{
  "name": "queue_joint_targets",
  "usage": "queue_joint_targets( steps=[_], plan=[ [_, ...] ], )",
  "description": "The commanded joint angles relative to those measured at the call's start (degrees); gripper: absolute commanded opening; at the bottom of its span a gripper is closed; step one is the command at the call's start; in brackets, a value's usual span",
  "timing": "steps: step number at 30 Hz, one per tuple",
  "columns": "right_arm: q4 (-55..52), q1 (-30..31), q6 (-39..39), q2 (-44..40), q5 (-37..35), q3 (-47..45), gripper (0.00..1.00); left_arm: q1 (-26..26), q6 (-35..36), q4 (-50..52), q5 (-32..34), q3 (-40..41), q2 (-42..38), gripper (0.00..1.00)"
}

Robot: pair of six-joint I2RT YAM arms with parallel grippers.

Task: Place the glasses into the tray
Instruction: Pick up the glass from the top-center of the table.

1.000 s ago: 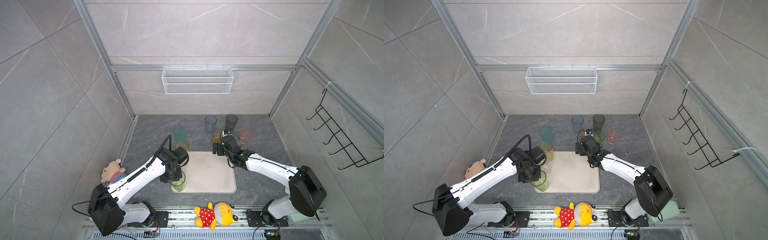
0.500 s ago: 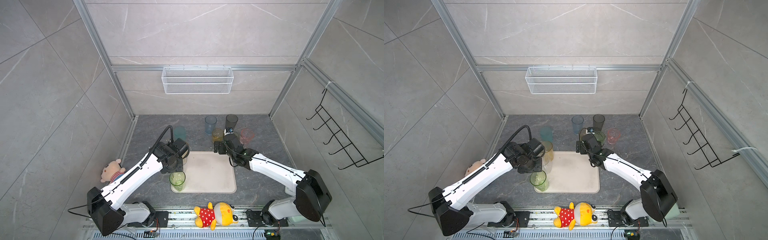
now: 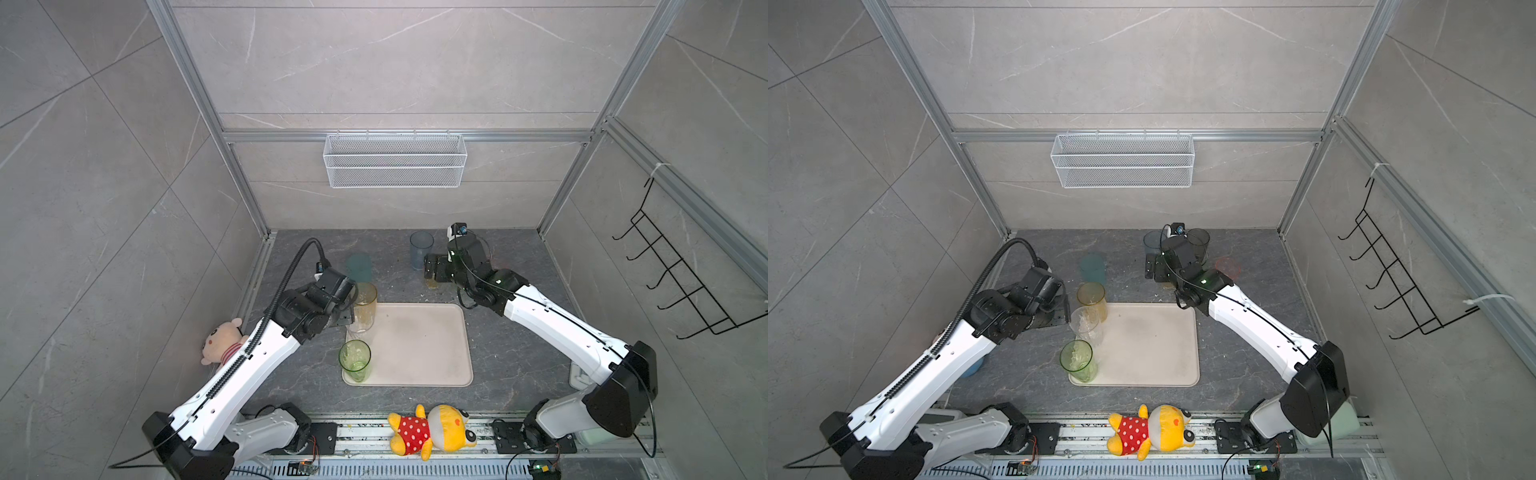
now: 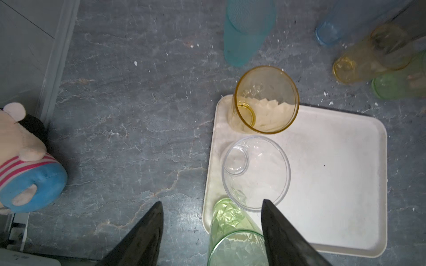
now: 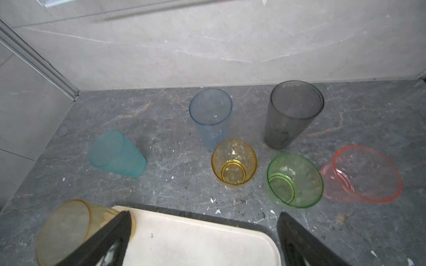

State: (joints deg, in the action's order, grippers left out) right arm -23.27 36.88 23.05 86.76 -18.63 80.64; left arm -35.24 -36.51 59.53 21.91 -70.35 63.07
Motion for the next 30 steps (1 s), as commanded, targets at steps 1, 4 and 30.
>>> queue_joint_targets(
  steps=[1,4,30],
  plan=[
    [-7.1,-0.67,-1.75,3.43,1.63,5.97,1.0,2.83,3.45,-6.35,1.51,3.07,-2.93,0.72],
    [-8.16,-1.44,-2.28,5.45,3.51,9.85,1.0,4.89,4.58,-8.94,1.03,5.93,-5.12,0.76],
    [-37.96,-10.28,-4.94,41.79,9.74,61.81,0.99,6.74,6.17,-13.08,0.06,15.28,-12.58,1.0]
  ],
)
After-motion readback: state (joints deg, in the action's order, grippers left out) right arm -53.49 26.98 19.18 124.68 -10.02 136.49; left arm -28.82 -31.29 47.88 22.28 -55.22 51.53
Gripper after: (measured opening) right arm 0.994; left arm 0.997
